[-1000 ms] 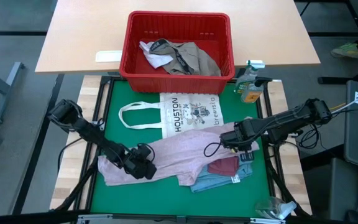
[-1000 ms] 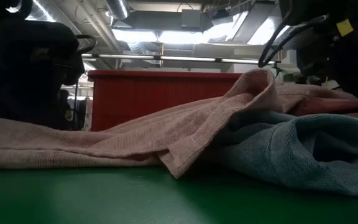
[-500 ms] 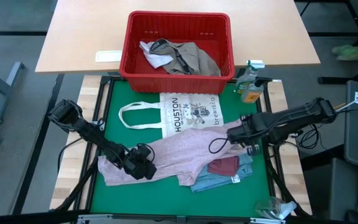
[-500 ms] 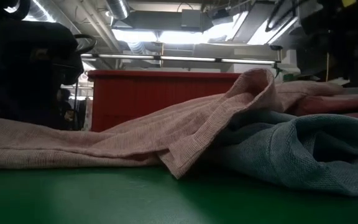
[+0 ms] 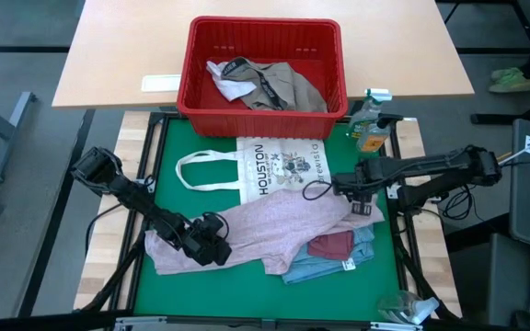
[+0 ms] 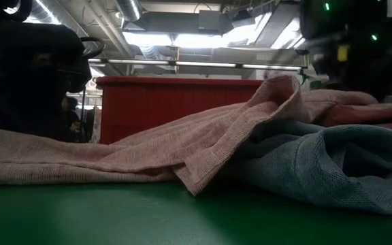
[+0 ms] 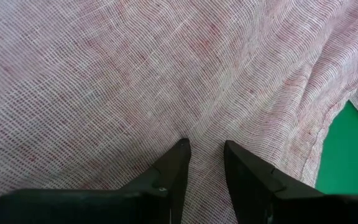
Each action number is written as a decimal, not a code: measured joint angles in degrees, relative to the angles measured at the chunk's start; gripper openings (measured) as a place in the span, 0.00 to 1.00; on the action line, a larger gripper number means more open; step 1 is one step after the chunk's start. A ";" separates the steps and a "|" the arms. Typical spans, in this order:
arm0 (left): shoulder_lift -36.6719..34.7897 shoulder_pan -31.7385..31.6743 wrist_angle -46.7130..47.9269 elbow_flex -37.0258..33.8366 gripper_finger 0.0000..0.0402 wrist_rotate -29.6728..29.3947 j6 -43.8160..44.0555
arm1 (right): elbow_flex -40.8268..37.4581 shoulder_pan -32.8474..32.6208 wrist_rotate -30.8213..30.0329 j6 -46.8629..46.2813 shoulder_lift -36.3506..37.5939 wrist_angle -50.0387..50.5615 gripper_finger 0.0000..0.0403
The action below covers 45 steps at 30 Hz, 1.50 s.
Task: Fold Laundry from Bin
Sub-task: Fold the pink shirt from the red laundry basket
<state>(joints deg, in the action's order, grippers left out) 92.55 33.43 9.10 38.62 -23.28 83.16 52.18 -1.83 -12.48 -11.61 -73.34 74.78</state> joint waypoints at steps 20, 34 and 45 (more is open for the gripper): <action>0.27 -0.15 -38.73 0.64 0.25 -5.94 -37.87 | -10.14 0.37 5.21 -0.01 0.00 -2.84 0.35; 14.65 0.13 -37.82 16.68 0.25 1.82 -64.74 | -10.12 0.37 5.62 -0.11 0.00 -2.78 0.35; 22.82 -0.57 -37.31 18.79 0.25 -0.15 -64.38 | -10.10 0.37 5.68 -0.12 0.00 -2.80 0.35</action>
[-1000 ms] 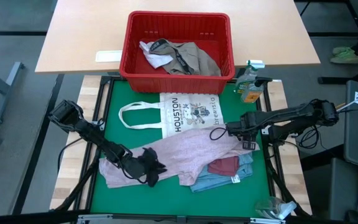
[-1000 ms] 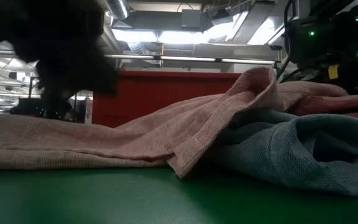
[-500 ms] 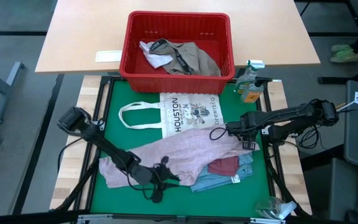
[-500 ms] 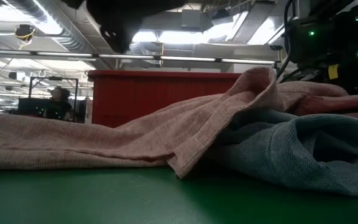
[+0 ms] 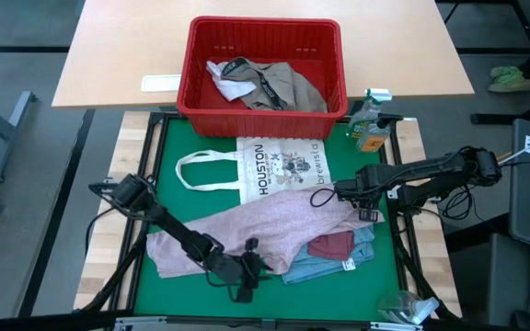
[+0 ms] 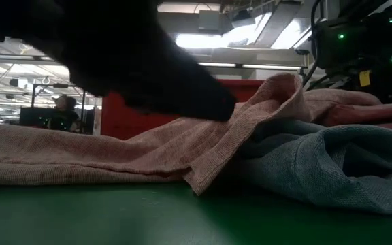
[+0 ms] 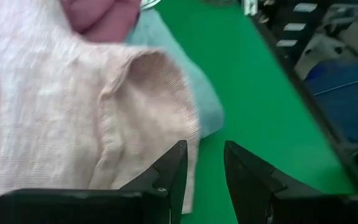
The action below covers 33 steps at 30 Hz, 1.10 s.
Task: Fold Laundry from Bin
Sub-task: Fold the pink shirt from the red laundry basket
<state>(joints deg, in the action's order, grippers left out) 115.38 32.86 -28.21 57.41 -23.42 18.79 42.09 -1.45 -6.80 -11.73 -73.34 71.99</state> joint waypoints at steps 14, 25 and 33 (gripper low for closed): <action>0.39 -1.02 4.24 0.01 0.25 -1.07 3.15 | 0.00 0.00 0.03 0.02 0.00 0.00 0.35; 0.39 -3.30 4.79 0.02 0.25 2.40 6.60 | 0.00 0.00 0.08 0.02 0.00 0.00 0.35; 0.39 -3.28 4.61 0.02 0.25 1.71 6.59 | 0.00 0.00 0.07 0.05 0.00 0.00 0.35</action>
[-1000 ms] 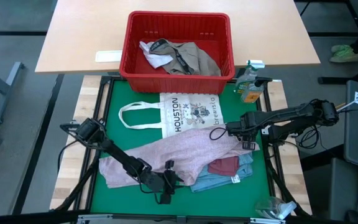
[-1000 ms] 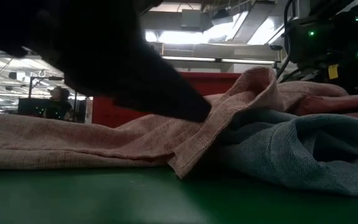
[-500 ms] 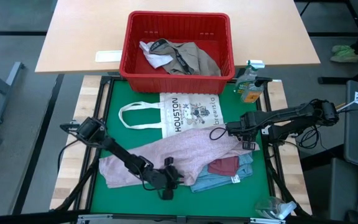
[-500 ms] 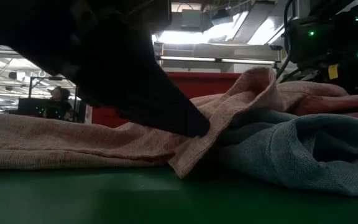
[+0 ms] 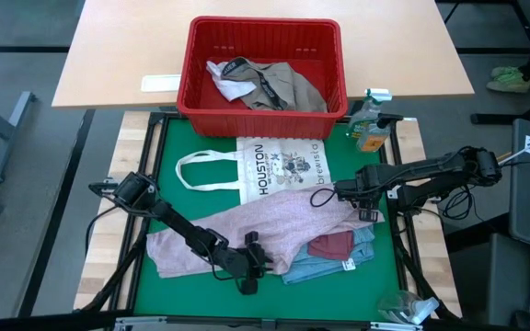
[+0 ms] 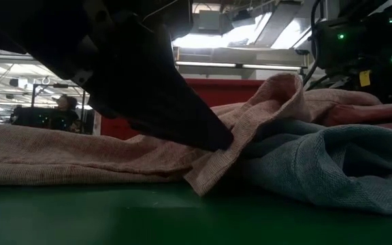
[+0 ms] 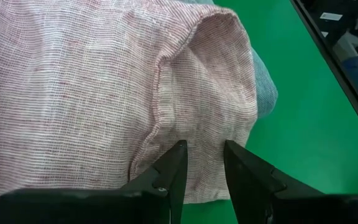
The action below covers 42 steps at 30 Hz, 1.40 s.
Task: Fold Laundry from Bin
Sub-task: Fold the pink shirt from the red laundry basket
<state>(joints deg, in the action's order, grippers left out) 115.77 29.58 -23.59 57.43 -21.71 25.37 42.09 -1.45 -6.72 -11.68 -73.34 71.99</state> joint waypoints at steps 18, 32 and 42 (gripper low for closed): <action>0.00 -0.76 -3.36 0.00 0.25 -0.20 0.74 | 0.00 -0.02 -0.02 0.35 0.00 -0.07 0.35; 0.00 -0.81 -3.04 0.00 0.25 -0.24 1.13 | 0.00 -0.02 0.06 0.37 0.00 -0.08 0.35; 0.00 -0.81 -3.04 0.00 0.25 0.07 4.21 | 0.02 -0.02 0.33 0.37 0.00 -0.09 0.35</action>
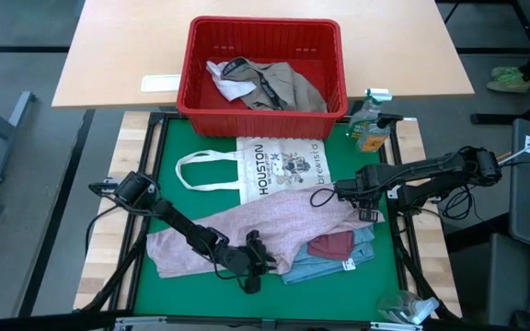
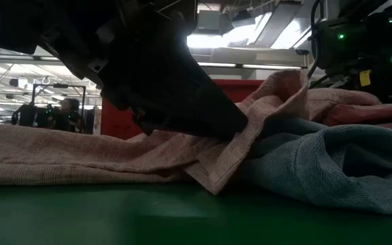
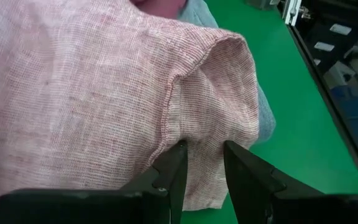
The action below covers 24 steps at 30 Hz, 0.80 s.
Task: Fold Laundry from Bin
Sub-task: Fold the pink shirt from the red laundry basket
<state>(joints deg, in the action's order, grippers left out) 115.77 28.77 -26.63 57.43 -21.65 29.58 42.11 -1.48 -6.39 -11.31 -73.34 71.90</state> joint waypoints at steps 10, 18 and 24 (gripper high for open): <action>0.00 -0.16 0.49 0.00 0.25 -0.09 3.17 | -0.02 0.00 0.02 0.00 0.00 0.00 0.35; 0.00 -0.42 0.57 0.00 0.35 -0.09 4.48 | 0.00 0.00 0.02 0.02 0.00 0.00 0.35; -0.02 -0.39 0.90 0.00 0.46 1.32 4.53 | 0.00 0.01 0.04 0.02 0.00 0.01 0.35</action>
<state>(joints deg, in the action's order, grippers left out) 115.74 28.38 -25.73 57.43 -20.33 34.11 42.11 -1.47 -6.36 -11.29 -73.34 71.91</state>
